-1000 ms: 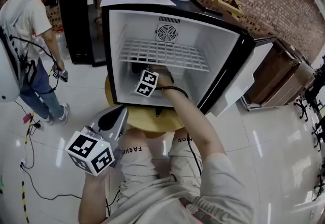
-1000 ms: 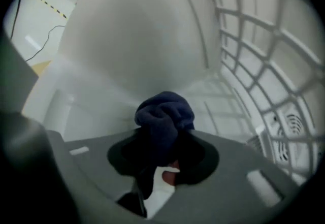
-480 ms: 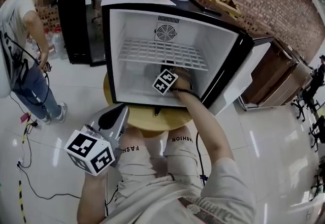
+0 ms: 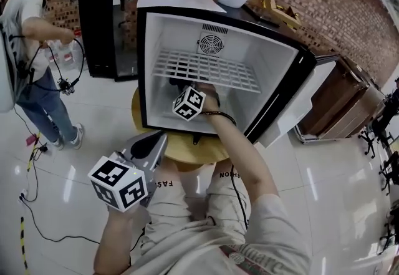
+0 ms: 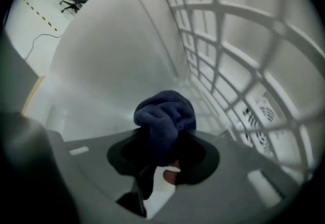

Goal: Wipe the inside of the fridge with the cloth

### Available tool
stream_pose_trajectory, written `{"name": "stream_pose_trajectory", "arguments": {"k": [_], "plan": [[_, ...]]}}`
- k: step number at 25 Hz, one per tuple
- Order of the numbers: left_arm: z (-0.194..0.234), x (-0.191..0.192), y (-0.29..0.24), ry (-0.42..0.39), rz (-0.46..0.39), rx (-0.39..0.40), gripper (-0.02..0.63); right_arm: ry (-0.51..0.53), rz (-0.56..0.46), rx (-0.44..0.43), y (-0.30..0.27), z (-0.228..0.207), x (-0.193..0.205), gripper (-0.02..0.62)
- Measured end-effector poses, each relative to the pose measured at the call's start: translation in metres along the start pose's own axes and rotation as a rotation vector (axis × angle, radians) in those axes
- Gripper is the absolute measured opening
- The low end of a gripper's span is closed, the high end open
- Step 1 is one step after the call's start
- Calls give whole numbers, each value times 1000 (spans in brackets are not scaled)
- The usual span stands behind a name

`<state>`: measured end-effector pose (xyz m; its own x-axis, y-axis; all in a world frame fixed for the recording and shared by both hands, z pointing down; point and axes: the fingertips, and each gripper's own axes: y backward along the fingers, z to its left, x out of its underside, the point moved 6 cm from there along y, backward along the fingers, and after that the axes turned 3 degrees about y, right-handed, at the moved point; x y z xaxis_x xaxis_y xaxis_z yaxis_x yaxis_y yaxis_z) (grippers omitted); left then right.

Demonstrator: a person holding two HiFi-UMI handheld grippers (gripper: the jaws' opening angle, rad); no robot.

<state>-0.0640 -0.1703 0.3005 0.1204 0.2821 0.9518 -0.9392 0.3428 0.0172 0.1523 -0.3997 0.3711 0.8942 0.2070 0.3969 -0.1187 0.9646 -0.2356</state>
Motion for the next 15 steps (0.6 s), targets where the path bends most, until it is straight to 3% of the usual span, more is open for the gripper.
{"name": "stream_pose_trajectory", "arguments": {"k": [6,10,13,15], "plan": [[11,-3,5,71,-30,7,2,-93,-83,-6,-25,-9,-52,127],[15,-2,7,91,-38,-6,2,34,-291,5,52,15,-73,123],[15,-2,4,107,-43,25,2,85,-453,-62,110,37,-82,123],[13,0,0,111,-40,43,2,48,-416,-98,107,35,-65,123]]}}
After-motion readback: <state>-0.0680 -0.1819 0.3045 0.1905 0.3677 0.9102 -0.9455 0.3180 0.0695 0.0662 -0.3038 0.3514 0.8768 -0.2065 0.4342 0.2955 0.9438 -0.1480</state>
